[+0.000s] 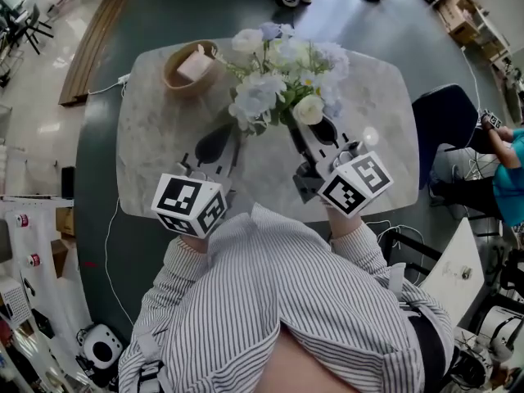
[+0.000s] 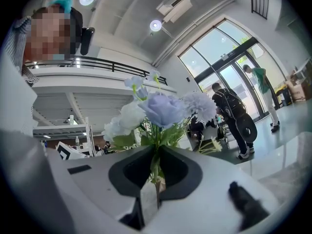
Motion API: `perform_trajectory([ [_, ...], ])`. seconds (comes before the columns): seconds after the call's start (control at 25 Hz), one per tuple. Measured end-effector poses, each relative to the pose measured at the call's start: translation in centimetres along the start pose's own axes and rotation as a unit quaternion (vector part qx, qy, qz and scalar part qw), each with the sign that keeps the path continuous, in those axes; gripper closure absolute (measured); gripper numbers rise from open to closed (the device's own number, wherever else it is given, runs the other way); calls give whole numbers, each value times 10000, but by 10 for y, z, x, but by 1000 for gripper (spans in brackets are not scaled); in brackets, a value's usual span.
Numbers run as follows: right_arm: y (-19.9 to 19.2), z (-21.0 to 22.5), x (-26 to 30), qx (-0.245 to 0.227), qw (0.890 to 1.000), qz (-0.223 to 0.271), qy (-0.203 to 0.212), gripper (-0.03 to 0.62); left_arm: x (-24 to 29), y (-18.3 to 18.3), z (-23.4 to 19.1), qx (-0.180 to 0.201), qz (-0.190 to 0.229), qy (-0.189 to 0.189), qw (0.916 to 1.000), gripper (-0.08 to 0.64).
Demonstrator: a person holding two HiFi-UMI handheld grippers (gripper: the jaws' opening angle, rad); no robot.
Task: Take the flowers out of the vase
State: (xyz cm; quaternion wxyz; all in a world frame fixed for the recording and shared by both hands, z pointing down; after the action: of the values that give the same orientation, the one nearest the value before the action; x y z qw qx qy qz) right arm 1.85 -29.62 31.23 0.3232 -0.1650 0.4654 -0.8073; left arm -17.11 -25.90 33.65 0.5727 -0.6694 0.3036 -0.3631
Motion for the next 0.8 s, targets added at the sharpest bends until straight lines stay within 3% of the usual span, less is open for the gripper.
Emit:
perform_trajectory([
  [0.8, 0, 6, 2, -39, 9997, -191, 120, 552, 5, -1, 4, -97, -36, 145, 9998, 548],
])
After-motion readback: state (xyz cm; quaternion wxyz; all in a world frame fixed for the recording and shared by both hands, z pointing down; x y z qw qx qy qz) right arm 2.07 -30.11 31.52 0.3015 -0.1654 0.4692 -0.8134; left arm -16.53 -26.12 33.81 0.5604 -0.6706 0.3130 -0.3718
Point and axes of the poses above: the fingertips, and each gripper's own axes: x forward along the fingers, z to its right, y out of its top, the point moved 8 cm from there along -x, backward along the fingers, and after that the axes turned 11 degrees about x, right-handed, at the moved point
